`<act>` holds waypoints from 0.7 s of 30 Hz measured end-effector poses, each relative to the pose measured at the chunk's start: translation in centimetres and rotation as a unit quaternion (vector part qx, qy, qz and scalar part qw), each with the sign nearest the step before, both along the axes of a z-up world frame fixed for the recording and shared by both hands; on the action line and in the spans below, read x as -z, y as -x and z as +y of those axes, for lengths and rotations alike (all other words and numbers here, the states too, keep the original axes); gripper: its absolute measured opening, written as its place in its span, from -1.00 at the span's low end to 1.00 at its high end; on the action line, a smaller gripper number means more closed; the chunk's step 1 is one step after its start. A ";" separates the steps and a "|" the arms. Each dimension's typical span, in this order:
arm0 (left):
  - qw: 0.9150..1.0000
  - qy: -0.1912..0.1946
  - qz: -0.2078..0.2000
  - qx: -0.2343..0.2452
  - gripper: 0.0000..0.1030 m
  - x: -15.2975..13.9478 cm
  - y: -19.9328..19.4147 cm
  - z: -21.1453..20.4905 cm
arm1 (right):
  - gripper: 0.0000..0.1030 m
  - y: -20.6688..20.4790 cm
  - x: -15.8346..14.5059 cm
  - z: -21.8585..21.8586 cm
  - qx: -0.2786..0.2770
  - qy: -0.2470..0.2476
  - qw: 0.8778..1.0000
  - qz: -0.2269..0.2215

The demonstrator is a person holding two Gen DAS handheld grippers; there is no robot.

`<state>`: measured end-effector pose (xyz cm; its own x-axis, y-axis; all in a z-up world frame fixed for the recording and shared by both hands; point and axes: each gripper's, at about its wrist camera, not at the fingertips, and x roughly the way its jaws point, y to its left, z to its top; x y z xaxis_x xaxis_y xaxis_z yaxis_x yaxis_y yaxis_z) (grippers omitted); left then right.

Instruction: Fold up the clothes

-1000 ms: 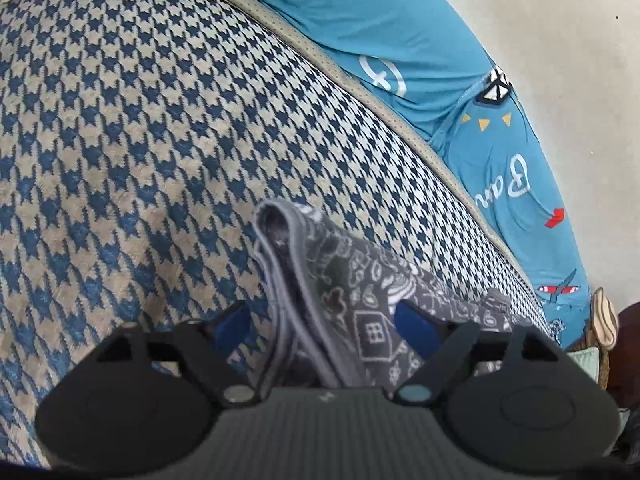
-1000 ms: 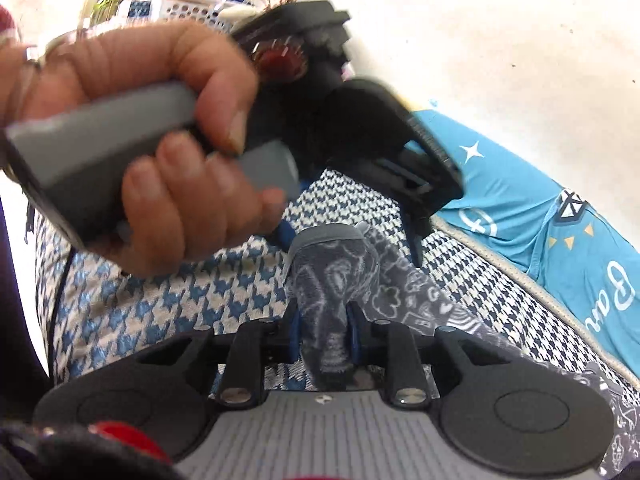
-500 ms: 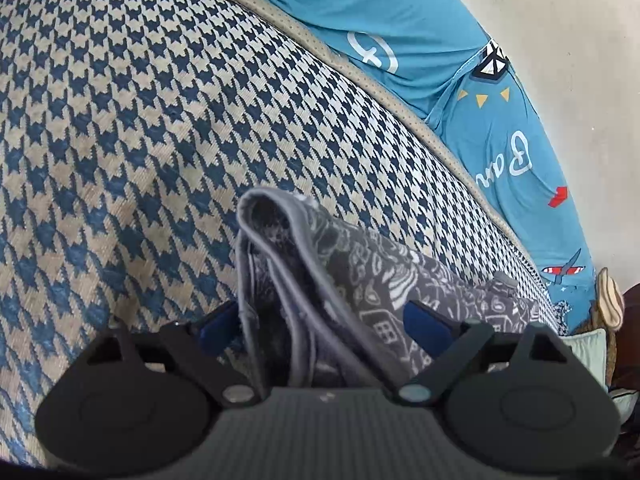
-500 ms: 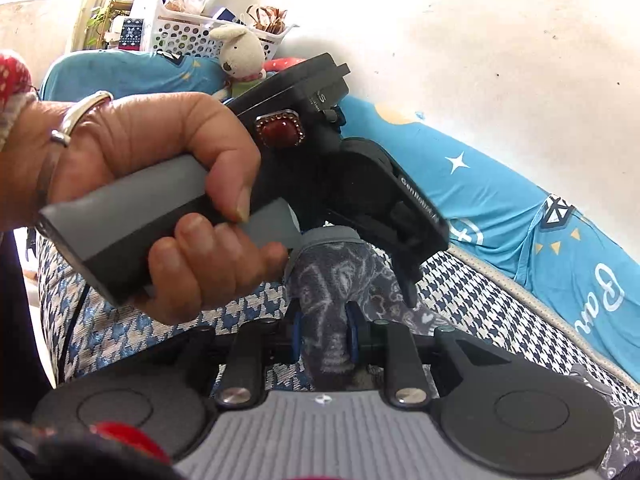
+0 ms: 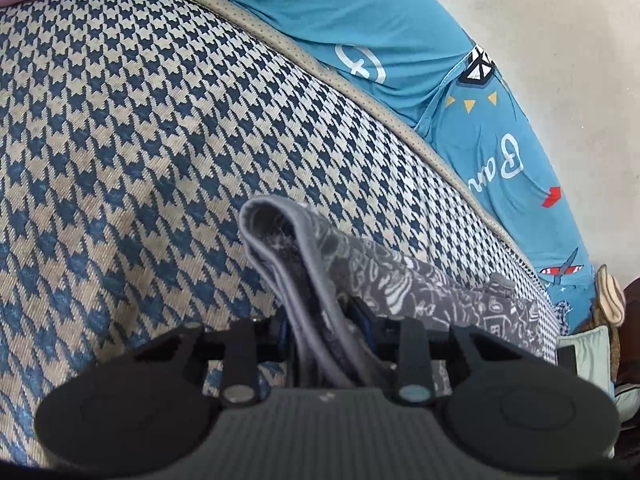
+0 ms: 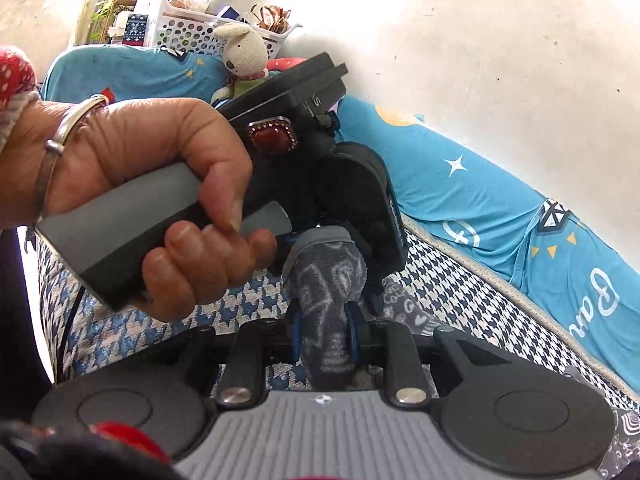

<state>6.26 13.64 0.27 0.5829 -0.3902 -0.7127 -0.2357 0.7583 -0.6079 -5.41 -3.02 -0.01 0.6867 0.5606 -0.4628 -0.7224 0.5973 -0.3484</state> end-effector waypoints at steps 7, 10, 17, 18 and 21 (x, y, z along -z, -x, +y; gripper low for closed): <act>1.000 -0.012 -0.028 -0.004 -0.47 -0.9 0.8 -0.6 | -0.61 0.5 -0.6 -0.7 0.002 -0.006 1.000 -0.021; 0.998 -0.031 -0.061 0.001 -0.50 -2.6 1.3 -1.4 | -0.61 0.8 -1.3 -1.5 0.006 -0.019 0.999 -0.032; 0.991 -0.060 -0.122 0.012 -0.50 -6.8 1.7 -4.7 | -0.62 1.6 -3.7 -4.7 0.038 -0.060 0.995 -0.071; 0.989 -0.061 -0.131 0.014 -0.50 -7.5 1.7 -5.4 | -0.62 1.6 -4.1 -5.3 0.046 -0.068 0.994 -0.075; 0.984 -0.086 -0.154 0.036 -0.50 -9.4 1.4 -8.3 | -0.62 1.6 -5.5 -7.2 0.074 -0.095 0.989 -0.083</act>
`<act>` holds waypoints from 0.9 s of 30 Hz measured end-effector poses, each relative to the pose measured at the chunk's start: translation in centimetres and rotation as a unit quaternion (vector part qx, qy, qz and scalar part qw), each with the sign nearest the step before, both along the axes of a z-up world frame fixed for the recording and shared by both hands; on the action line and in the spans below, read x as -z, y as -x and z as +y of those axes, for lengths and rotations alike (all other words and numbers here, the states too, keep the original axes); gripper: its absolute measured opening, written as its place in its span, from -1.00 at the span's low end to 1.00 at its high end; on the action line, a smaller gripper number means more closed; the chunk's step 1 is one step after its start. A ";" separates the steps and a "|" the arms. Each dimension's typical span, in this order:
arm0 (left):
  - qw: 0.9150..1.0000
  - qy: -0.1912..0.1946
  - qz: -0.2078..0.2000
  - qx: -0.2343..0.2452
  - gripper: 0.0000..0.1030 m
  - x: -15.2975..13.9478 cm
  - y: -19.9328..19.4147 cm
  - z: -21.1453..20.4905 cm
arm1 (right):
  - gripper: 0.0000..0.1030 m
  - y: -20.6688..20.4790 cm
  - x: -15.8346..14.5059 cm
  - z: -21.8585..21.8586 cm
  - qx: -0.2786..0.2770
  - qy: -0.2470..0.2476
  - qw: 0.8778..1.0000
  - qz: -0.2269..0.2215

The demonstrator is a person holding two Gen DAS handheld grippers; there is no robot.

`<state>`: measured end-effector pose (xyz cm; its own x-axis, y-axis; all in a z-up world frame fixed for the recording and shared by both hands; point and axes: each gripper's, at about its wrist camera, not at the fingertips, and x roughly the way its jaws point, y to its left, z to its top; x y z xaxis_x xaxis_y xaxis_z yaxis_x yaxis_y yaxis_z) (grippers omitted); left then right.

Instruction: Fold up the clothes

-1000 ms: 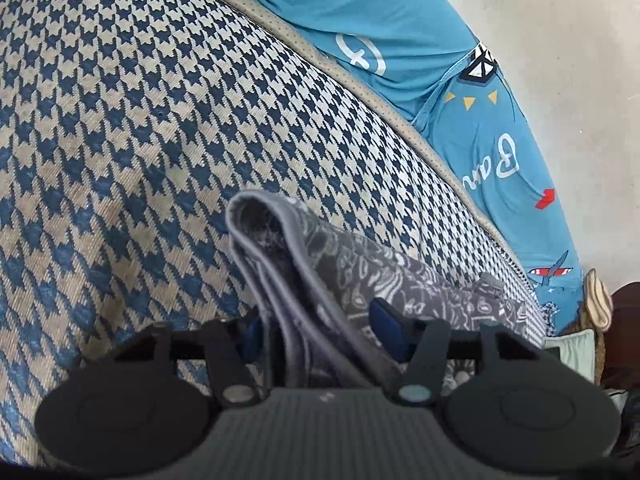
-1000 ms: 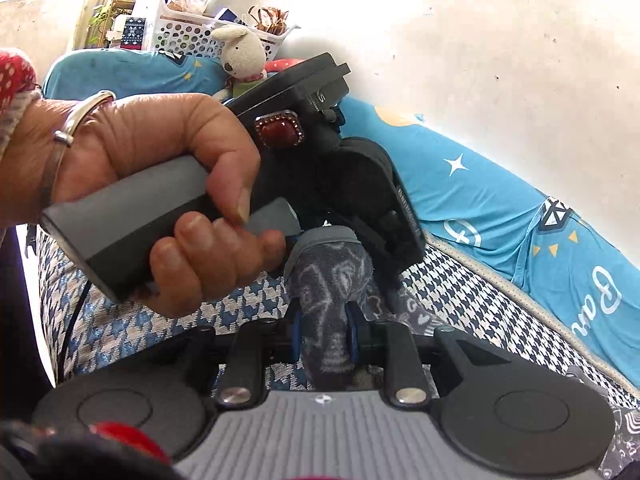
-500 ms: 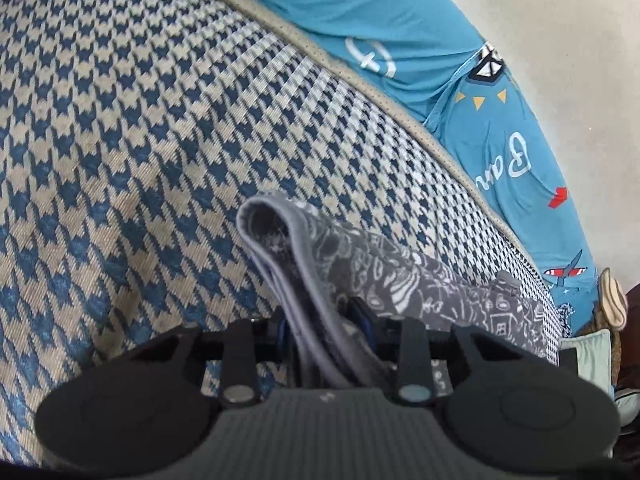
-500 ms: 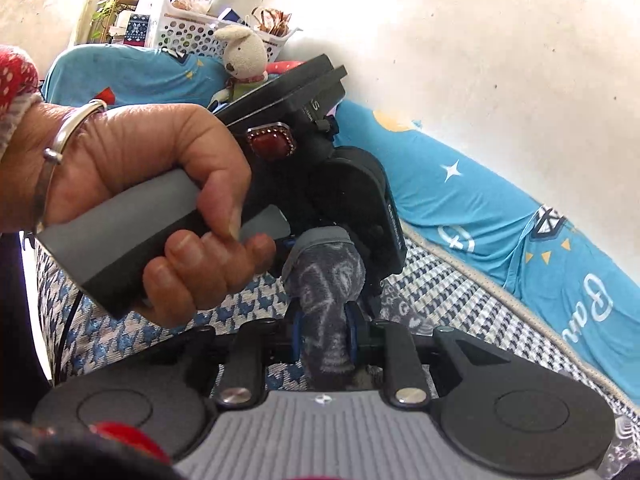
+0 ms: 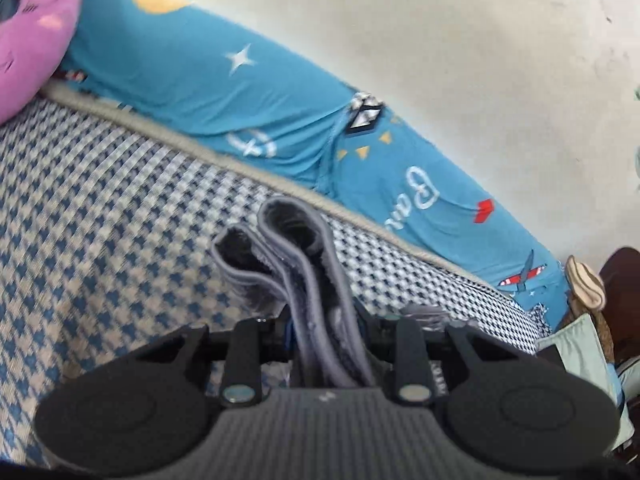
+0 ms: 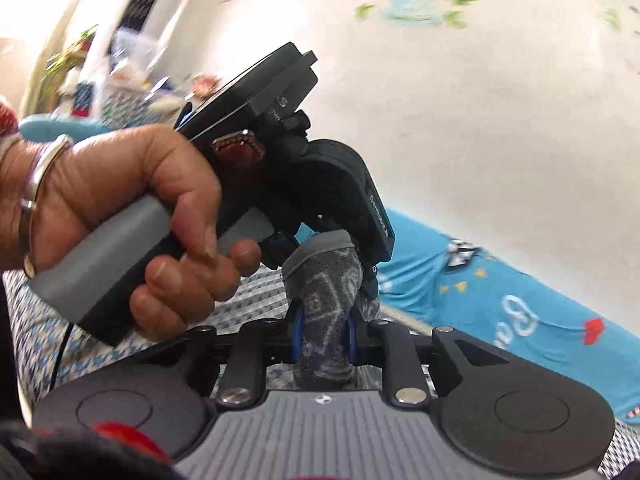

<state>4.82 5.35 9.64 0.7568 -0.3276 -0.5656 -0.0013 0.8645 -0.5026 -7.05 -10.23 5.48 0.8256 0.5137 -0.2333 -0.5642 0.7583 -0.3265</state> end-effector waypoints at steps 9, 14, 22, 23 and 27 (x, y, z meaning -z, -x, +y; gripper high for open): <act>0.995 -0.046 -0.040 0.078 -0.50 -3.2 -3.0 -10.7 | -0.62 -0.9 -2.7 -6.9 0.090 -0.072 0.993 -0.015; 0.989 -0.062 -0.046 0.128 -0.50 -2.6 -4.1 -16.6 | -0.62 -1.1 -2.8 -10.4 0.137 -0.091 0.986 -0.015; 0.976 -0.079 -0.029 0.199 -0.50 -0.6 -6.3 -23.9 | -0.62 -2.3 -1.4 -14.8 0.202 -0.102 0.974 0.017; 0.975 -0.081 -0.026 0.206 -0.49 -0.2 -6.7 -24.7 | -0.62 -2.4 -1.0 -15.3 0.210 -0.103 0.972 0.023; 0.969 -0.080 -0.007 0.234 -0.41 1.6 -8.7 -27.0 | -0.62 -3.3 0.1 -17.5 0.238 -0.108 0.964 0.056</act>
